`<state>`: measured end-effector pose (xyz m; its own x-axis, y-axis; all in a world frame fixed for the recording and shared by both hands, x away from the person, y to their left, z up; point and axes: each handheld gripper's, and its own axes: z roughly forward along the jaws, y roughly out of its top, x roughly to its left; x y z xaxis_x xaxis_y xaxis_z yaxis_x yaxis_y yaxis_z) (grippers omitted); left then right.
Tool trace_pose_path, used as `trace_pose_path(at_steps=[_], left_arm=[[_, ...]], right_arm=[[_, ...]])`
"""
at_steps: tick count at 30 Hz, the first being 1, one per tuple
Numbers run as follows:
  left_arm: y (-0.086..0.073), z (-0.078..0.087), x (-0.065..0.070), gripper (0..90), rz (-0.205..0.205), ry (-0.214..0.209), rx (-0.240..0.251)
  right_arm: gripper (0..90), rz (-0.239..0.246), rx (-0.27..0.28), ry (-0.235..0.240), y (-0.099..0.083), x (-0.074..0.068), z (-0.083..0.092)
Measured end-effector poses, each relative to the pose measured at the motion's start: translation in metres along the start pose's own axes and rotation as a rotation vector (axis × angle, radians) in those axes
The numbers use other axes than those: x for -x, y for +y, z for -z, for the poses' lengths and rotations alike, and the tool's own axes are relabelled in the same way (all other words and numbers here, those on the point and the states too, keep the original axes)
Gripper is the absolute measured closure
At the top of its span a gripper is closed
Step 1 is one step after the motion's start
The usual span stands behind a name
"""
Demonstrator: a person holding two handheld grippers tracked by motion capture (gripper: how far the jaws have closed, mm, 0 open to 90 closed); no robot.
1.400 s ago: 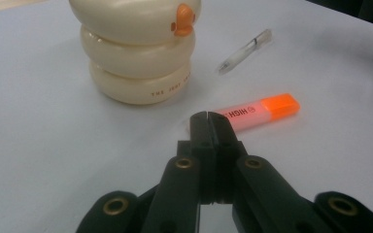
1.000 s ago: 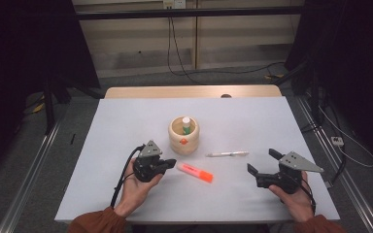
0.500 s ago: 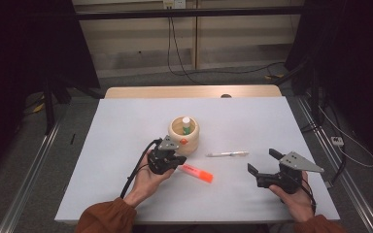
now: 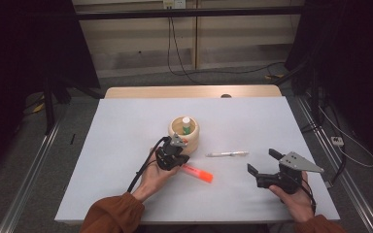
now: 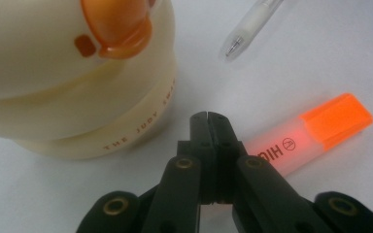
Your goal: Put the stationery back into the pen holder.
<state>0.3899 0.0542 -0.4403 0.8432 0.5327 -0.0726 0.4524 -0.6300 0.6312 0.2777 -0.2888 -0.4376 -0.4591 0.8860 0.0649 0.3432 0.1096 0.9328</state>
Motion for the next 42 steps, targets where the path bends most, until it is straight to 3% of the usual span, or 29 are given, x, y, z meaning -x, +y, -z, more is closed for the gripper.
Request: trace_pose_path(at_steps=[7,8,9,13,14,16,19,40,42], left_arm=[[0.0,-0.001,0.0,90.0,0.0,0.004,-0.007],[0.001,-0.001,0.001,90.0,-0.003,0.025,-0.019],[0.001,-0.001,0.0,90.0,-0.001,0.005,-0.023],[0.0,-0.004,0.001,90.0,-0.03,-0.01,-0.101],[-0.002,-0.004,0.003,90.0,-0.021,0.0,-0.084],[-0.002,-0.002,0.006,90.0,-0.026,-0.023,-0.094],[-0.002,-0.001,0.011,90.0,-0.041,-0.011,-0.113],[-0.026,0.021,0.012,90.0,-0.013,-0.105,-0.147],[-0.026,0.023,0.013,90.0,-0.026,-0.116,-0.158]], right_arm=[[3.4,0.001,0.0,0.0,0.0,0.0,0.0],[3.4,0.001,-0.001,-0.001,0.0,0.0,0.0],[3.4,0.0,-0.001,-0.001,0.0,0.0,-0.001],[3.4,0.001,-0.002,0.0,0.0,0.0,0.0],[3.4,0.0,-0.001,-0.001,0.0,0.0,0.0],[3.4,0.001,0.0,-0.001,0.0,0.0,0.0],[3.4,0.0,-0.003,-0.001,0.0,0.0,-0.001],[3.4,-0.001,-0.002,0.0,0.0,0.0,-0.001],[3.4,0.0,-0.003,0.0,0.0,0.0,-0.001]])
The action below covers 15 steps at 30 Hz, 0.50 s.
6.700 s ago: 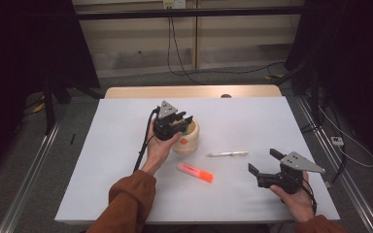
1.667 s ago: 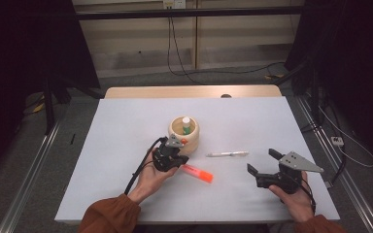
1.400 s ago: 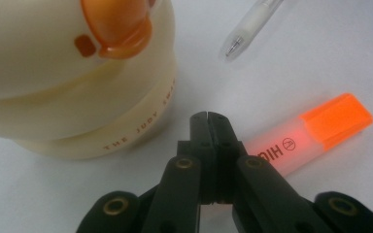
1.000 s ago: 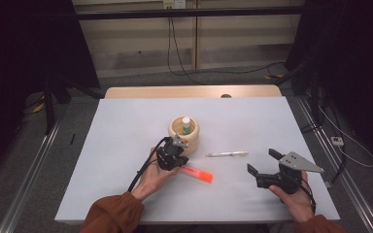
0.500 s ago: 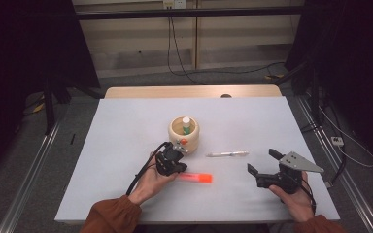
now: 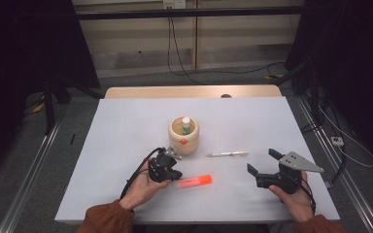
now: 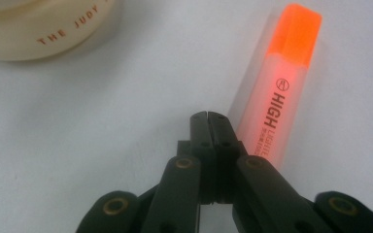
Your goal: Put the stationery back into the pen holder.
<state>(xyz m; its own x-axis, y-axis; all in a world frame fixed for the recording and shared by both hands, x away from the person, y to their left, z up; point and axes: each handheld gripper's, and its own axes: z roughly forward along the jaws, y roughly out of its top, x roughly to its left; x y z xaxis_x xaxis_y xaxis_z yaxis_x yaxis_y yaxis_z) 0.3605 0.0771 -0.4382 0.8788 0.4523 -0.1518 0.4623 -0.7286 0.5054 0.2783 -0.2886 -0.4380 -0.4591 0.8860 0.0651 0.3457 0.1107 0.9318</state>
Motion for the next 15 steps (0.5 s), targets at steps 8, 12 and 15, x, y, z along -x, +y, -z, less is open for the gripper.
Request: trace_pose_path(at_steps=[8,12,15], left_arm=[[-0.0062,0.0022,0.0028,90.0,0.0,-0.026,0.009],[-0.008,0.0019,0.0003,89.7,0.009,-0.039,0.028],[-0.008,0.0026,-0.0005,84.4,-0.006,-0.032,0.033]], right_arm=[[3.4,0.001,0.0,0.001,0.0,-0.0002,-0.0001],[3.4,-0.001,0.0,0.0,0.0,0.0,-0.0001],[3.4,0.001,0.0,0.0,0.0,-0.0001,0.0]])
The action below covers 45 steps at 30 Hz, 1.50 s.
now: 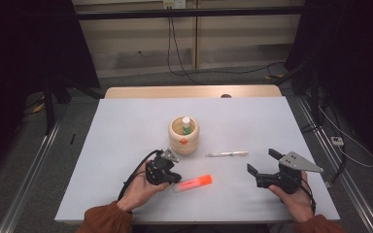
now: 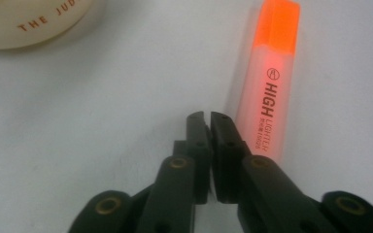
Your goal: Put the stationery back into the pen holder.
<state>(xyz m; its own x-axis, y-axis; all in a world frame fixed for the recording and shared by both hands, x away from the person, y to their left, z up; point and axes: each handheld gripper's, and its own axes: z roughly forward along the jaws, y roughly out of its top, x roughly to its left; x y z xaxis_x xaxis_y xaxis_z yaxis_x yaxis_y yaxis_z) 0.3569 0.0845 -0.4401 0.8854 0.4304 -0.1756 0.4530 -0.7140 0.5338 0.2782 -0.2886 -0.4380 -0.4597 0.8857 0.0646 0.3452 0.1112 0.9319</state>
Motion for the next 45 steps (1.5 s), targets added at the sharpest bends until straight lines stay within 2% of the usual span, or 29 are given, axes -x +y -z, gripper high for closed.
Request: trace_pose_path(at_steps=[1,4,5,9,10,12,20,21,23,25,27,31,33,34,38,40,42,45], left_arm=[[0.0,-0.001,0.0,80.6,0.01,0.003,0.013],[-0.001,0.001,-0.002,67.2,-0.004,0.033,0.03],[-0.001,0.001,-0.001,65.9,0.022,0.032,0.057],[-0.002,0.01,-0.006,53.5,0.009,0.054,0.09],[-0.003,0.011,-0.006,52.2,0.019,0.064,0.109],[-0.004,0.014,-0.008,42.7,0.043,0.082,0.128],[-0.005,0.021,-0.011,15.3,0.076,0.074,0.173],[-0.005,0.021,-0.009,12.9,0.075,0.091,0.168],[-0.005,0.023,-0.008,9.0,0.057,0.067,0.179],[-0.004,0.025,-0.006,8.5,0.046,0.04,0.181],[-0.004,0.026,-0.003,7.5,0.026,0.031,0.194],[-0.001,0.025,0.003,8.7,0.019,0.043,0.193],[0.001,0.024,0.004,9.5,0.012,0.024,0.162],[0.002,0.022,0.004,9.5,0.005,0.015,0.16],[0.005,0.019,0.006,11.3,-0.011,0.023,0.149],[0.006,0.018,0.007,11.2,-0.015,0.009,0.155],[0.008,0.016,0.009,11.2,-0.017,-0.024,0.149],[0.012,0.012,0.012,11.2,-0.048,-0.024,0.116]], right_arm=[[3.4,0.0,0.0,0.0,0.0,0.0,0.0],[3.4,0.0,0.0,0.0,0.0,0.0,0.0],[3.4,0.0,0.001,0.0,0.0,0.0,0.0],[3.4,0.0,0.001,0.0,0.0,0.0,0.0],[3.4,-0.001,0.001,0.0,0.0,0.0,0.0],[3.4,-0.001,0.001,0.0,0.0,0.0,0.0],[3.4,0.001,0.001,0.0,0.0,0.0,0.0],[3.4,0.001,0.001,0.0,0.0,0.0,0.0],[3.4,0.001,0.001,0.0,0.0,0.0,0.0],[3.4,0.001,0.001,0.0,0.0,0.0,0.0],[3.4,0.0,0.002,0.0,0.0,0.0,0.0],[3.4,0.001,0.001,0.0,0.0,0.0,0.0],[3.4,0.001,0.001,0.0,0.0,0.0,0.0],[3.4,0.001,0.001,-0.001,0.0,0.0,0.0],[3.4,0.001,0.001,0.0,0.0,0.0,0.001],[3.4,0.001,0.001,0.0,0.0,0.0,0.001],[3.4,0.001,0.002,0.0,0.0,0.0,0.001],[3.4,0.001,0.002,0.0,0.0,0.0,0.001]])
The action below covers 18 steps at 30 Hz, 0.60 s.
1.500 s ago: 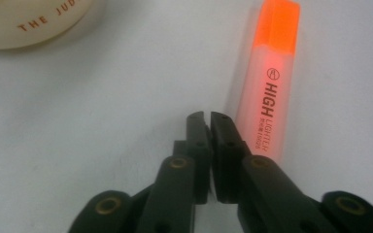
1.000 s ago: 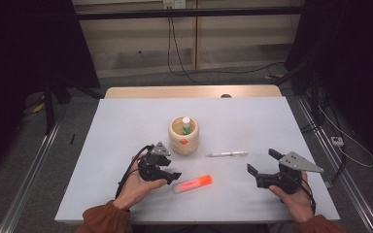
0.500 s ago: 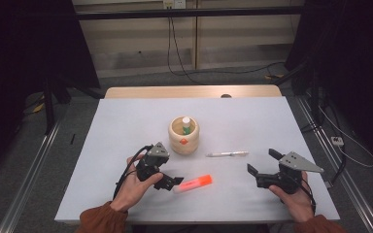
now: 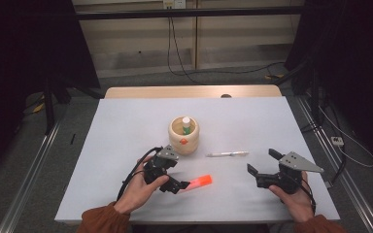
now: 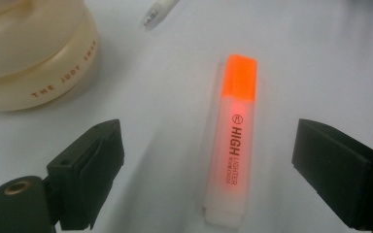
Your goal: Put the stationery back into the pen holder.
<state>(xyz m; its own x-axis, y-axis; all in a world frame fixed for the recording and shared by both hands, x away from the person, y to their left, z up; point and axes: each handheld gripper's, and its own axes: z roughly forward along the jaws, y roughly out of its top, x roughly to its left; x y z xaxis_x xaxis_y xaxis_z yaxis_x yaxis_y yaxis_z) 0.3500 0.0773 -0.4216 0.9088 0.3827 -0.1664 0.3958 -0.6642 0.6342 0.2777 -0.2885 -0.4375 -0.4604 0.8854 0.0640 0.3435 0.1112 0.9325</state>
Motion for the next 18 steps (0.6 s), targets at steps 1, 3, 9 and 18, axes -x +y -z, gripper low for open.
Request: trace_pose_path(at_steps=[1,3,9,18], left_arm=[[0.002,-0.002,0.001,11.2,-0.007,-0.005,-0.017],[0.005,-0.005,0.002,11.2,-0.03,-0.007,-0.034],[0.018,-0.017,0.013,12.3,-0.062,0.0,-0.074],[0.034,-0.041,0.018,13.9,-0.084,0.021,-0.183]], right_arm=[[3.4,-0.001,0.0,0.0,0.0,0.0,0.0],[3.4,-0.002,0.0,-0.002,0.0,0.0,0.0],[3.4,-0.001,0.0,0.0,0.0,0.0,0.0],[3.4,-0.003,0.0,0.0,0.0,0.0,0.0]])
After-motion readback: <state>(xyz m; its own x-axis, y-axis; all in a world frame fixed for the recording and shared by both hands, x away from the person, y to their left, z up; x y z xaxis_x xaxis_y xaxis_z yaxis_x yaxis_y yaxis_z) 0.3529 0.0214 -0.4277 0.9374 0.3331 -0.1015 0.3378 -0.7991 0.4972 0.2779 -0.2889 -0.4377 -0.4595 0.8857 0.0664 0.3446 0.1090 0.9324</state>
